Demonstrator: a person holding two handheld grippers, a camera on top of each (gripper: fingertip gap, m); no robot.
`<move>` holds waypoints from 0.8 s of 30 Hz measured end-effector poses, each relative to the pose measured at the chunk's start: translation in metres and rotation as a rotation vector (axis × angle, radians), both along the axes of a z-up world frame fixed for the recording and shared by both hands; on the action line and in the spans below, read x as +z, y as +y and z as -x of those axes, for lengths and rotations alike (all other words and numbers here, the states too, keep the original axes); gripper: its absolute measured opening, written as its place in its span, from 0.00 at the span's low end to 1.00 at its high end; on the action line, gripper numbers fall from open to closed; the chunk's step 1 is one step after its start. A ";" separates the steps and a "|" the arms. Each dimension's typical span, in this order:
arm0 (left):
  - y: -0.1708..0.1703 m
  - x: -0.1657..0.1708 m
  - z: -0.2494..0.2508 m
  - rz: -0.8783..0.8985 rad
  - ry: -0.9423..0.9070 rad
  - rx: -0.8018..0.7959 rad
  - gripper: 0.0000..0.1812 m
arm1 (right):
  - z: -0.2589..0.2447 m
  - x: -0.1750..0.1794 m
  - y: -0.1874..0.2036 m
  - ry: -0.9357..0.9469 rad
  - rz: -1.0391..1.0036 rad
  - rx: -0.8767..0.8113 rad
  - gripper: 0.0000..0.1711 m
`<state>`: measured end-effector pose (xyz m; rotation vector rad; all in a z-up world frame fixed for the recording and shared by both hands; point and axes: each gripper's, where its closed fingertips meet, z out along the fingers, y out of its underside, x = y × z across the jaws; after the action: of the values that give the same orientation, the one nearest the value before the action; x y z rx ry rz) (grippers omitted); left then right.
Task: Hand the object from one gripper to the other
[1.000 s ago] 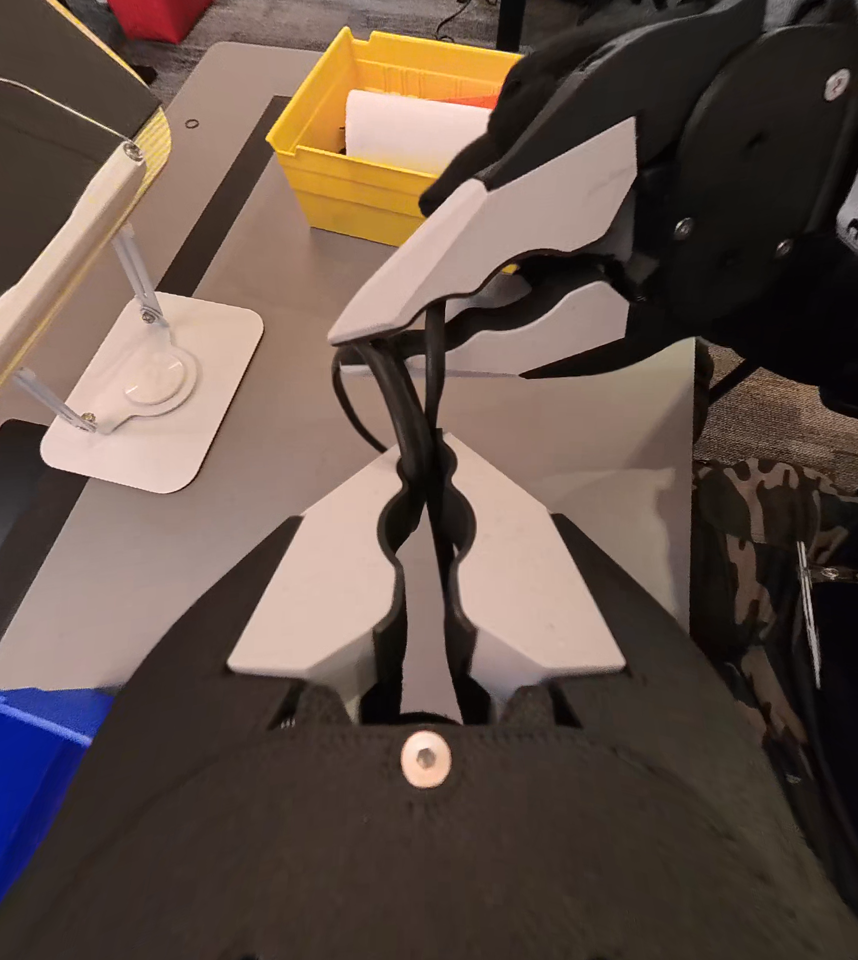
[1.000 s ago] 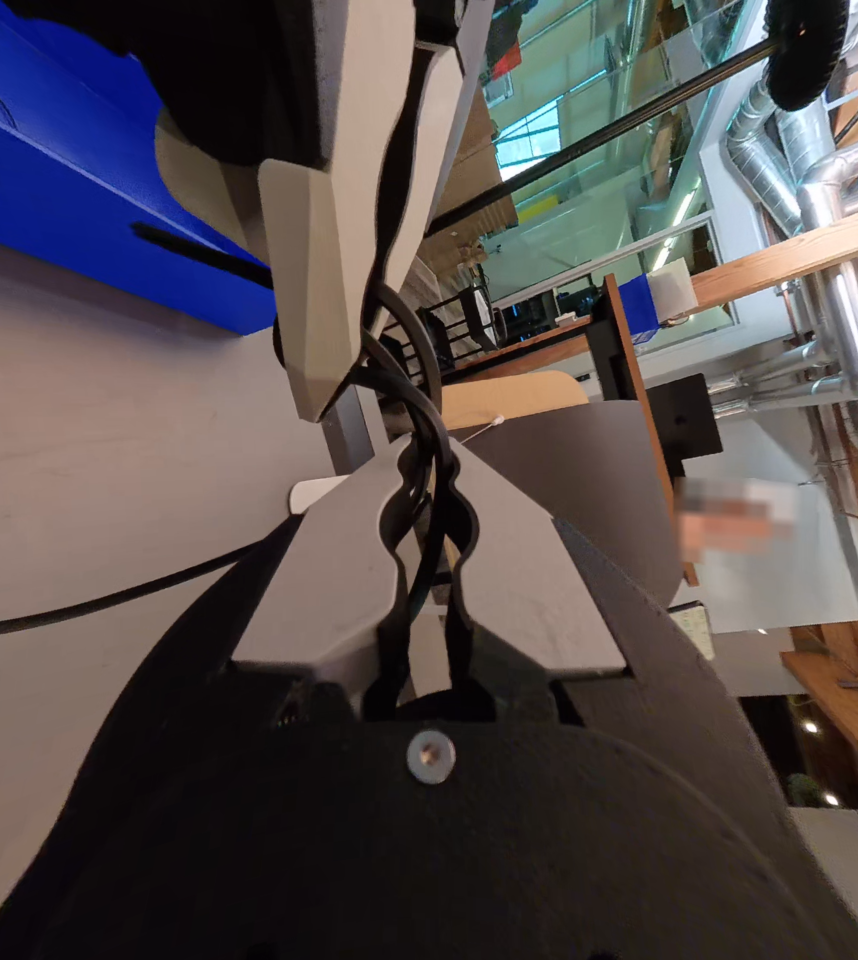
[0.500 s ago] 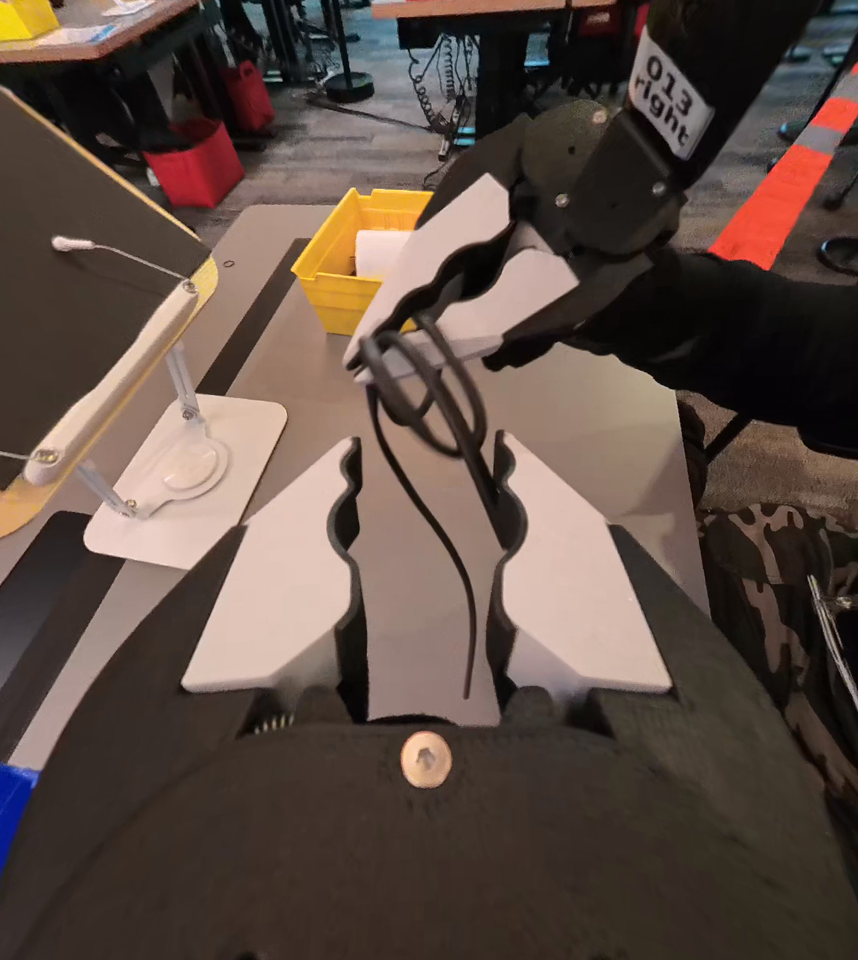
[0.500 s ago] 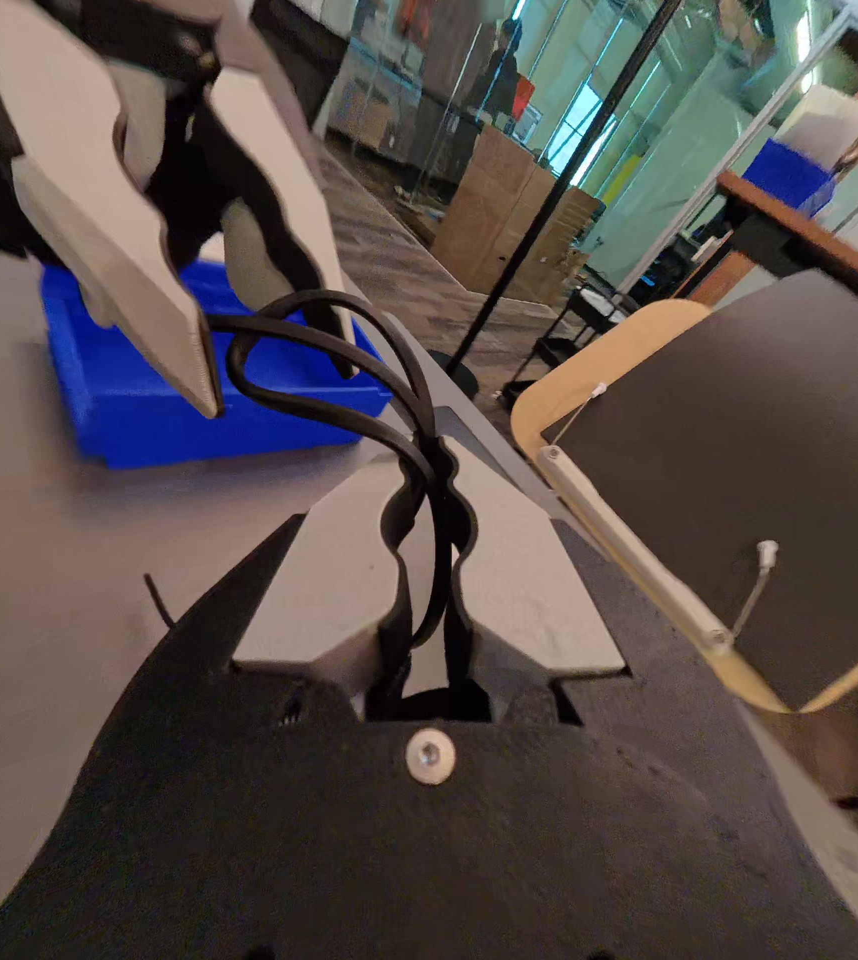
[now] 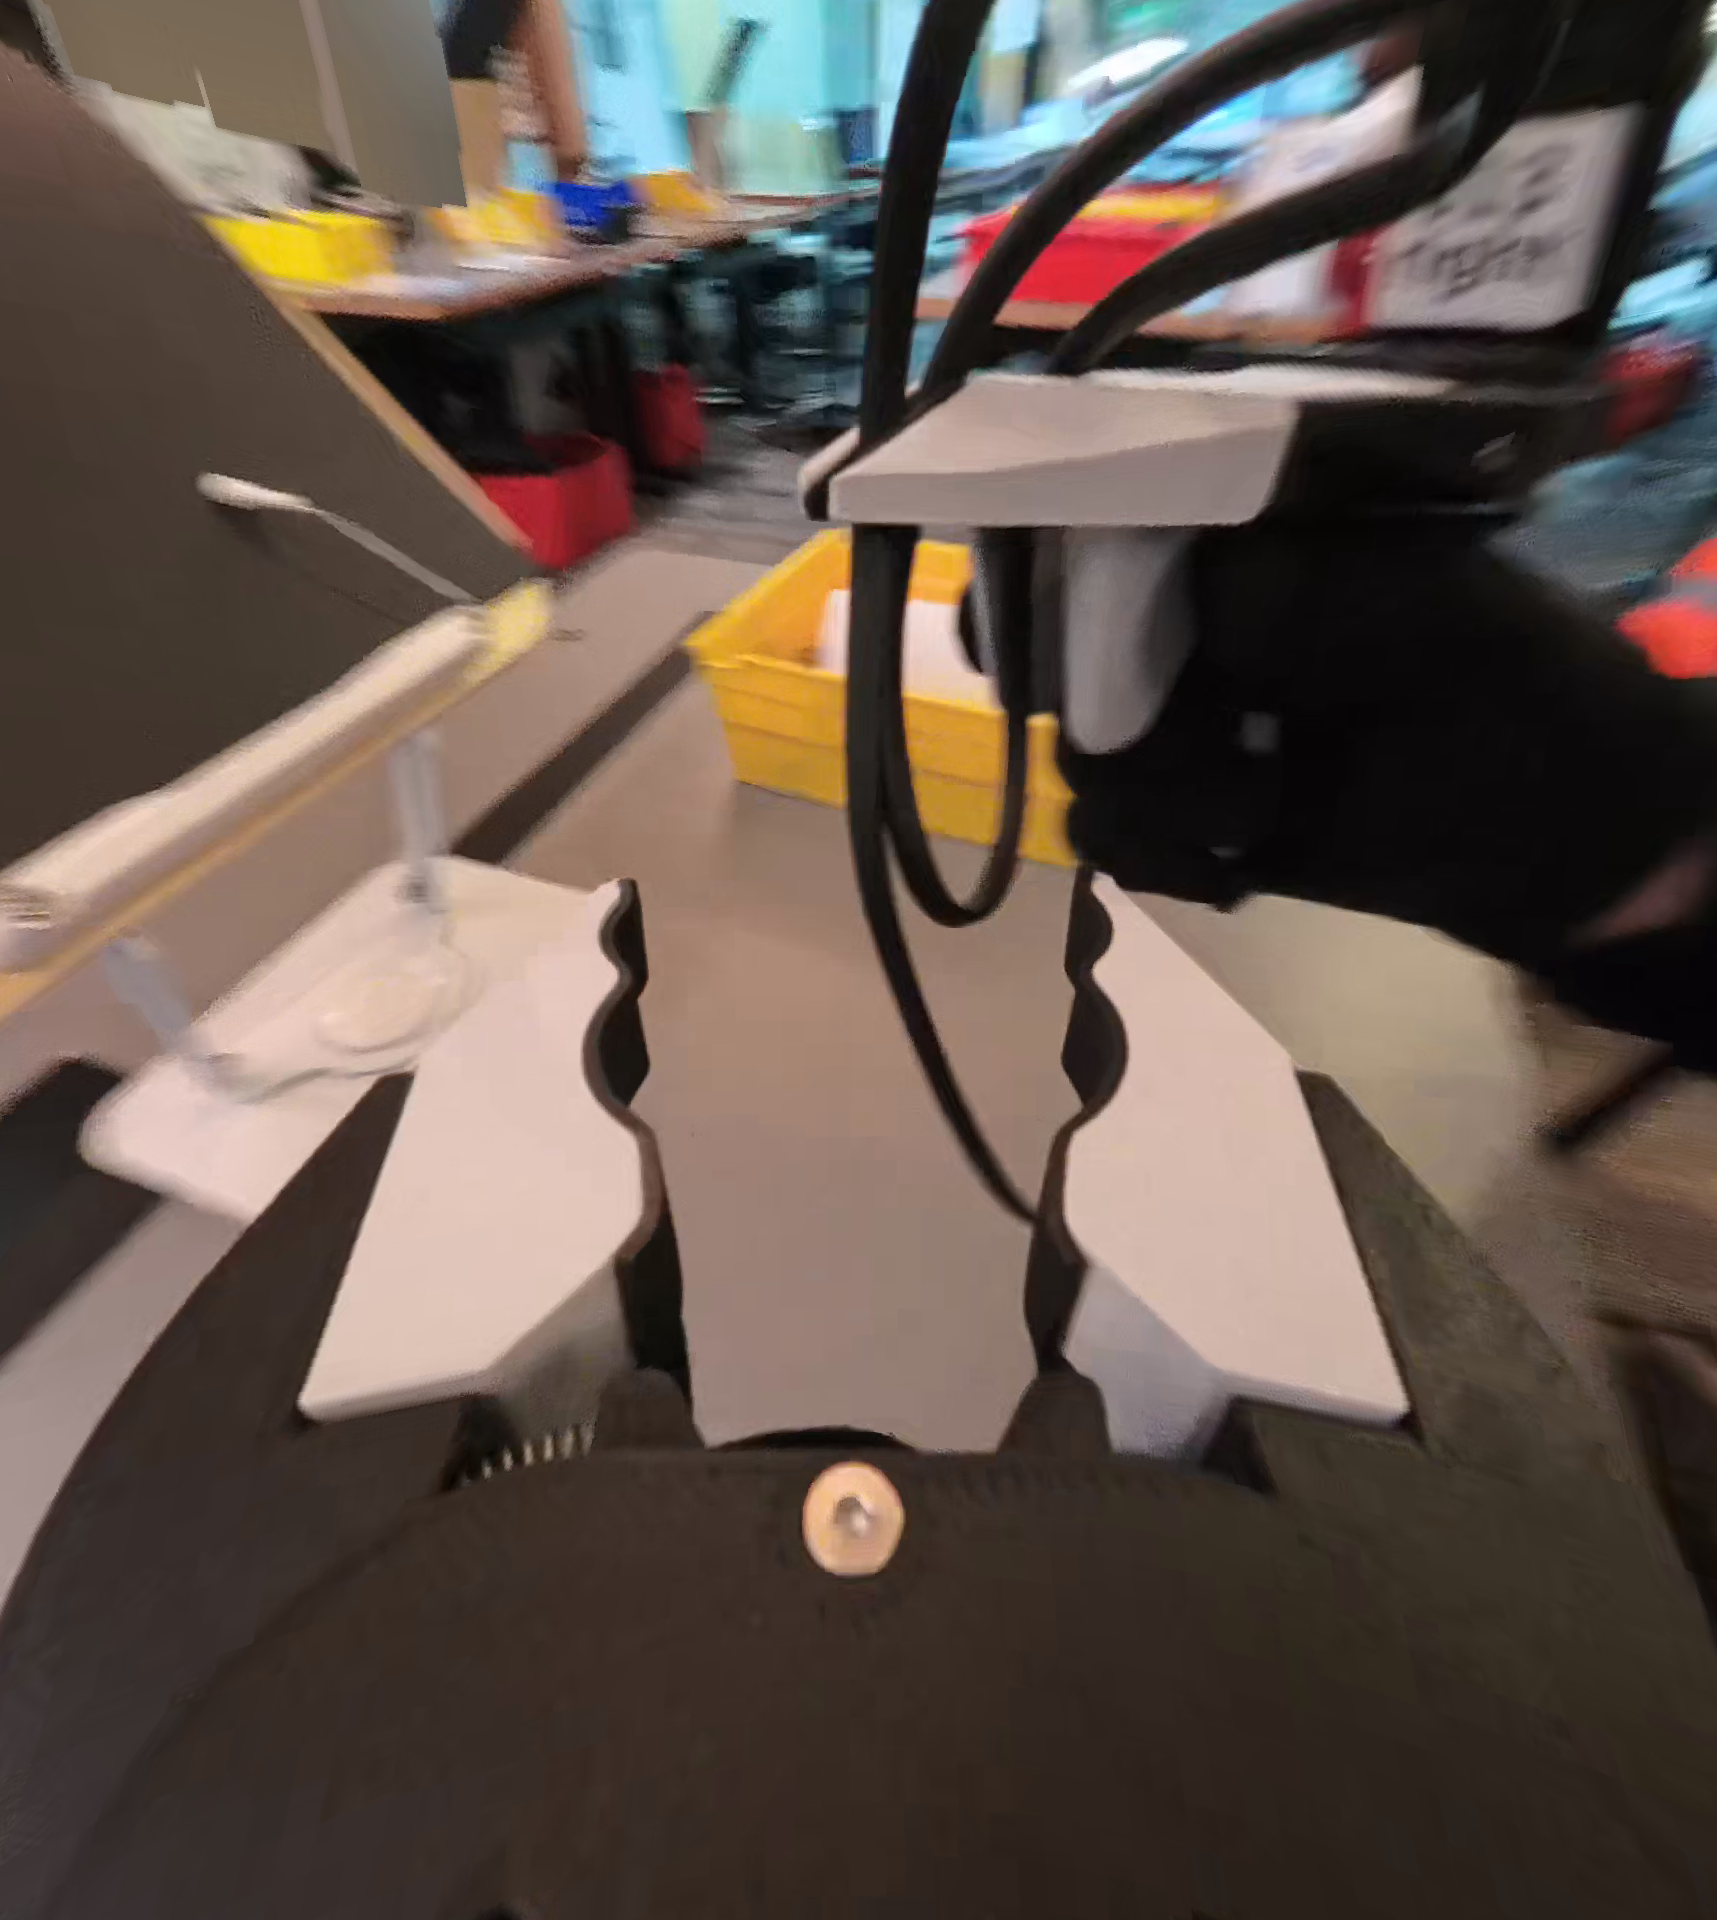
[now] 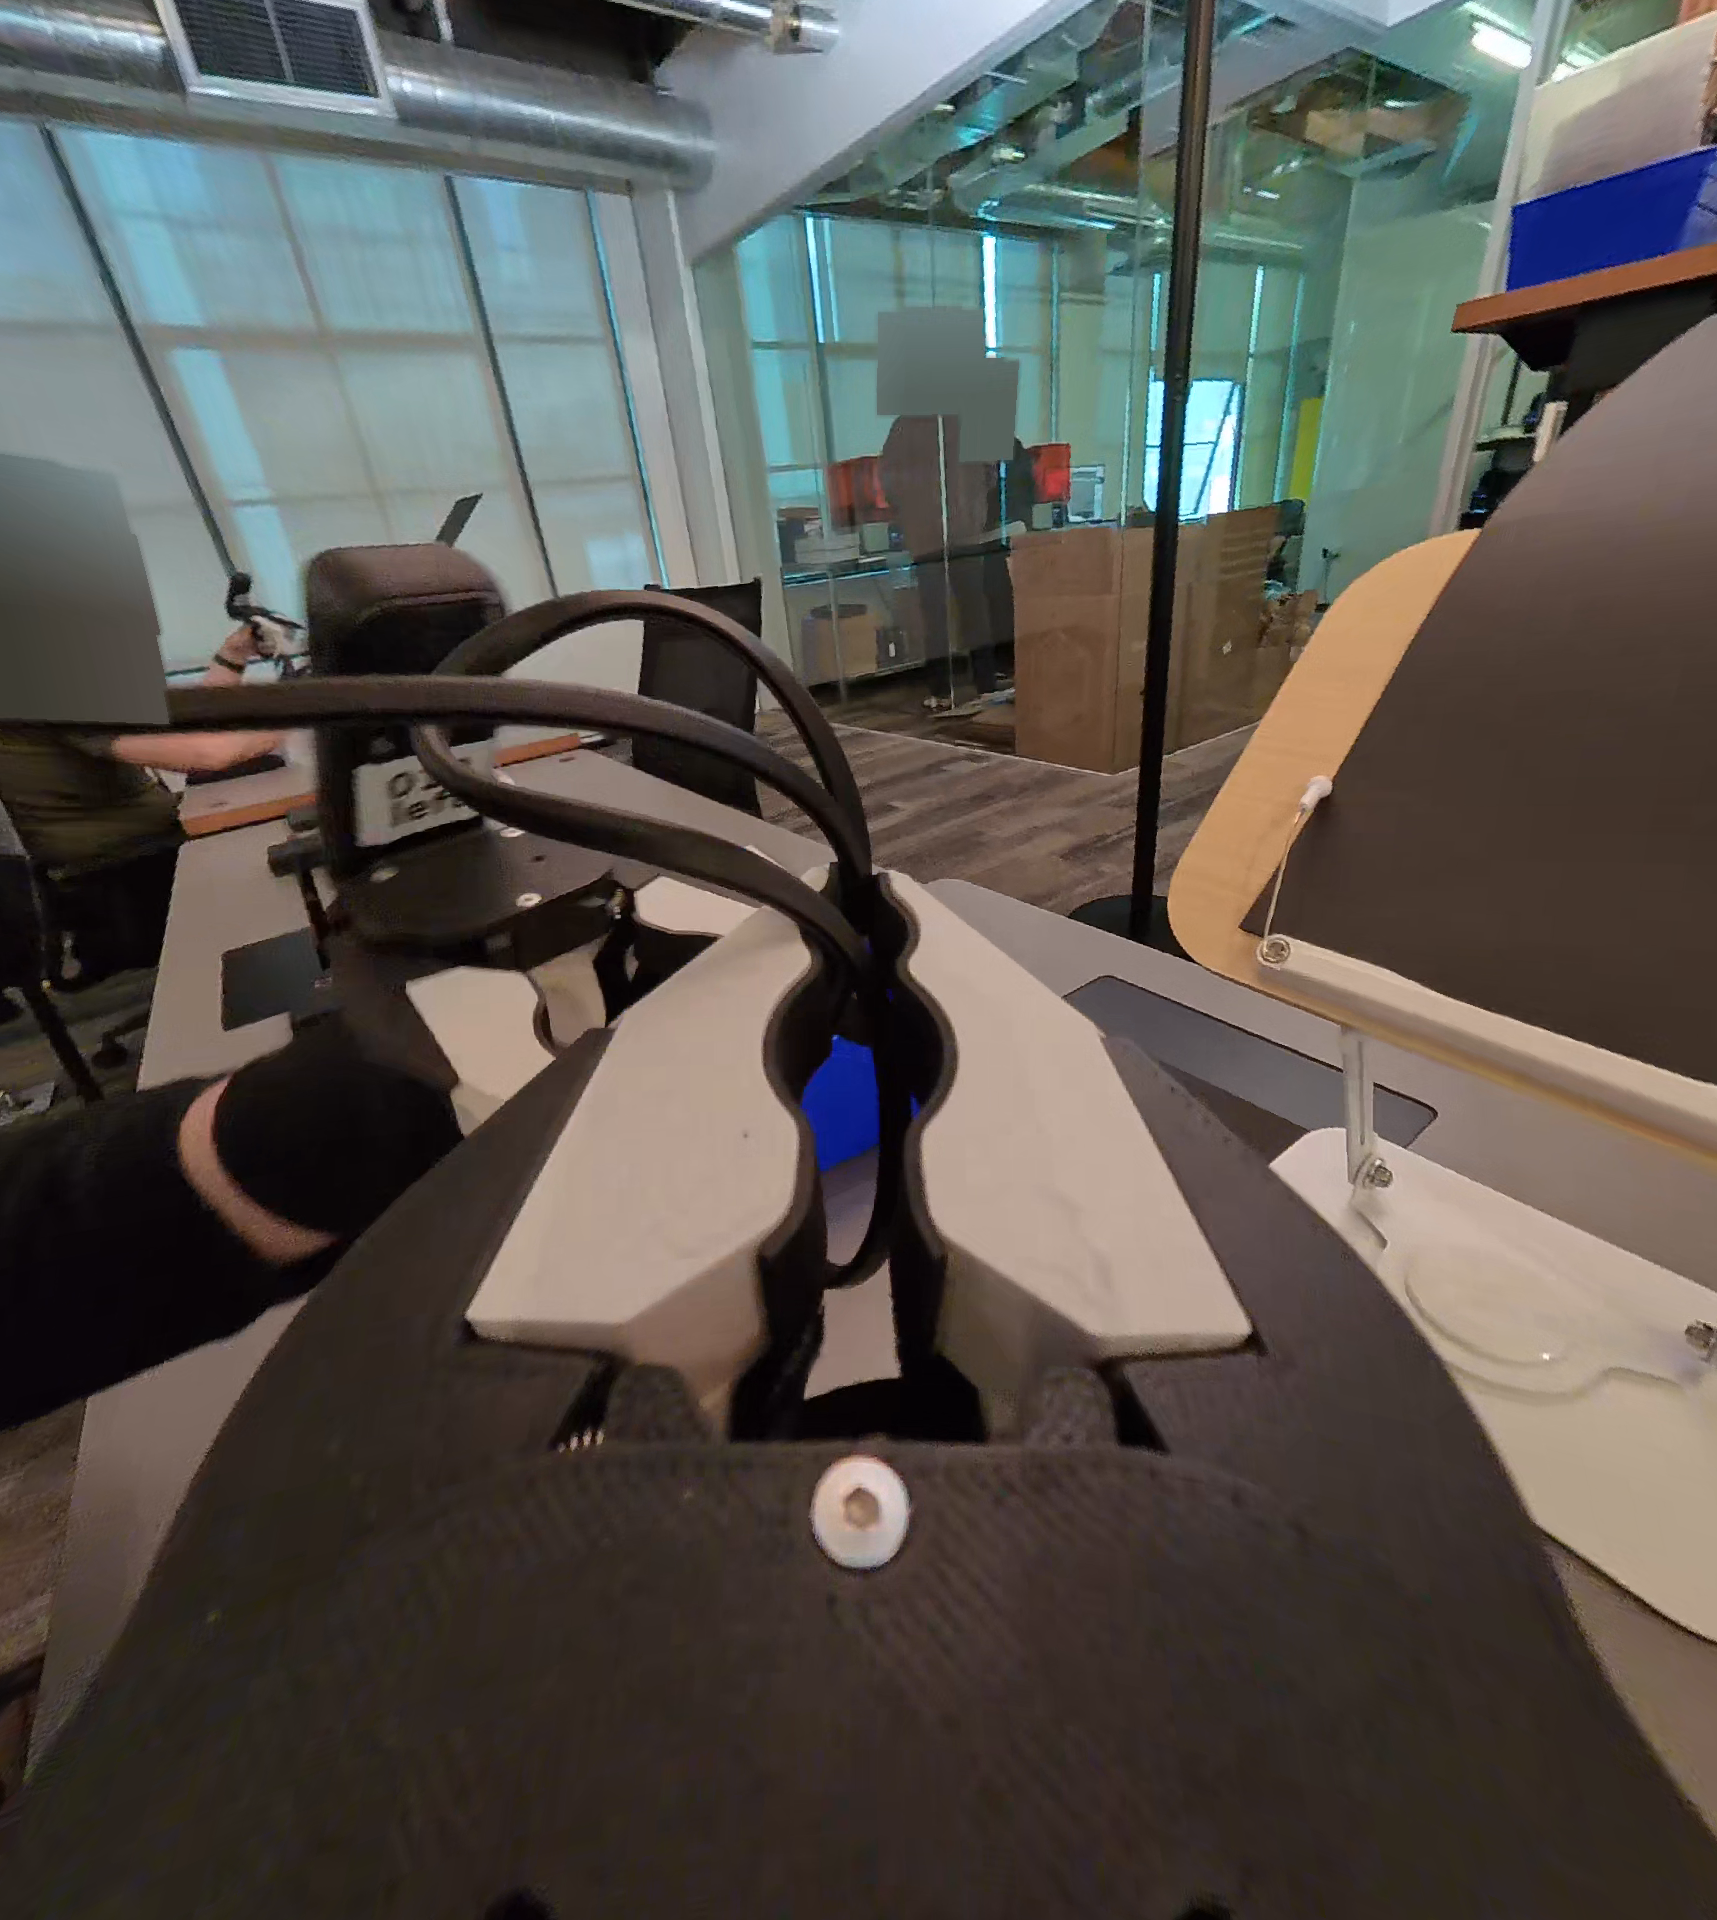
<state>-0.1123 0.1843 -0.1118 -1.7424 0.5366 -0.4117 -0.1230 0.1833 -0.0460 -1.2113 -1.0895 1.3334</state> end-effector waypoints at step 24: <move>0.006 0.005 0.013 -0.250 0.674 0.433 0.05 | 0.003 0.003 0.002 0.102 0.119 -0.107 0.00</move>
<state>-0.1249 0.1900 -0.1072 -1.6703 0.6252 0.5489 -0.1263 0.1856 -0.0431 -1.2563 -0.8720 1.3778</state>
